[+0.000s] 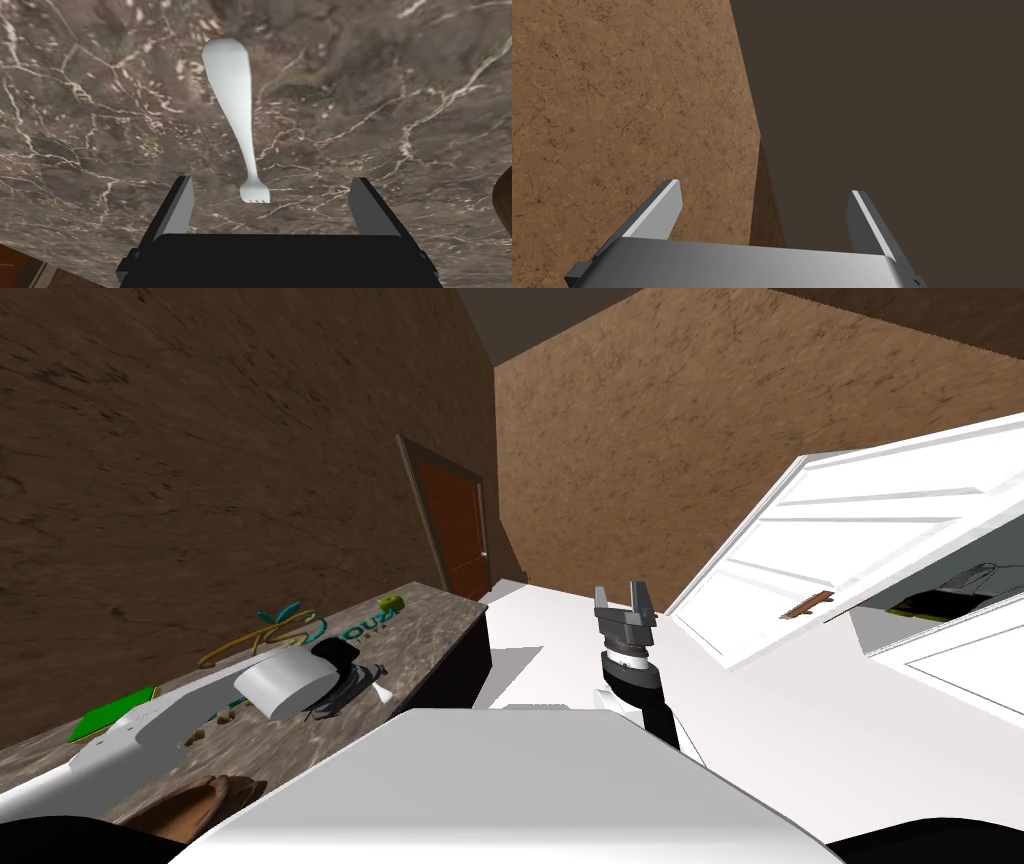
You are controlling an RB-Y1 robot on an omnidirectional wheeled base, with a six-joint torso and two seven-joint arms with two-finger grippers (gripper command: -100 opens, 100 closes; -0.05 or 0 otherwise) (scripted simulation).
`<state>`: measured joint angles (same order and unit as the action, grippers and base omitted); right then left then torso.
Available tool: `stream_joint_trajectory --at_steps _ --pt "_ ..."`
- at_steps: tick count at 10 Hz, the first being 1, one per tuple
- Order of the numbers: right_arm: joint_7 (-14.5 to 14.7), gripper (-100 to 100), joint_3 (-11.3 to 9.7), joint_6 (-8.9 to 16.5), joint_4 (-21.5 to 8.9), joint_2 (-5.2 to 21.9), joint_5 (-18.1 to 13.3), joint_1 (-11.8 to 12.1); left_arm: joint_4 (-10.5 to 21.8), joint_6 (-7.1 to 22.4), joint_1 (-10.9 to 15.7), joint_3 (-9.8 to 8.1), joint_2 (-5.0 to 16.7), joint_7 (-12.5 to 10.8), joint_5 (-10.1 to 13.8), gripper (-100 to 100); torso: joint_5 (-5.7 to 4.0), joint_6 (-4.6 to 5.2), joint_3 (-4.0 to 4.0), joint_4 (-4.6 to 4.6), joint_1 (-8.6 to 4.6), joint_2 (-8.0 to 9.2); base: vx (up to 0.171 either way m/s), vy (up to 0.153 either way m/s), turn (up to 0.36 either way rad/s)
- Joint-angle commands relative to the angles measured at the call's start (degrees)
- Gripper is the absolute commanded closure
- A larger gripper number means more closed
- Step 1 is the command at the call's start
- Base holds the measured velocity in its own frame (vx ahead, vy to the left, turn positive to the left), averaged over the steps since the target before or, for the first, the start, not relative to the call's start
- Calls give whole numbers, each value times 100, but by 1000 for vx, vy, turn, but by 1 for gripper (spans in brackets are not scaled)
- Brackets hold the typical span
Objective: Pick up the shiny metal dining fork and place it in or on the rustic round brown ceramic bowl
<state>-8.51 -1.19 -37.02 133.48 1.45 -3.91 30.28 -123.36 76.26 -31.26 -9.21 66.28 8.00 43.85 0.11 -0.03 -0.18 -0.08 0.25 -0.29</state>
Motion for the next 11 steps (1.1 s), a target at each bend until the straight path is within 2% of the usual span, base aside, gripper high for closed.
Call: stream_joint_trajectory --at_steps 1,5,6,7,8,10,11 --pt "0 0 0 0 0 0 0 0 75 -16 -41 -37 -85 46 184 -100 0 0 0 0 0 0 50 47 -90" --pt "0 0 0 0 0 0 0 0 250 -108 -138 -92 -375 163 592 -100 4 -2 3 1 16 5 44 71 -55" --pt "0 0 1 0 0 0 0 0 250 -106 -131 -93 -322 167 538 -100 5 -2 3 1 18 5 20 37 -10" --pt "0 0 0 0 0 0 0 0 254 -116 -139 -98 -330 177 550 0 2 -2 6 2 4 11 3 7 0" --pt "0 0 0 0 0 0 0 0 448 -255 -106 12 -436 233 420 -100 -1 -2 9 4 -7 17 -5 0 -100" --pt "0 0 0 0 0 -1 0 -1 642 -396 -75 122 -542 290 292 -100 -3 -2 14 5 -15 25 -16 -7 -59" --pt "0 0 0 0 0 -1 0 -1 573 -348 -102 78 -509 273 336 -100 -3 -2 15 6 -16 26 -6 -3 -10"
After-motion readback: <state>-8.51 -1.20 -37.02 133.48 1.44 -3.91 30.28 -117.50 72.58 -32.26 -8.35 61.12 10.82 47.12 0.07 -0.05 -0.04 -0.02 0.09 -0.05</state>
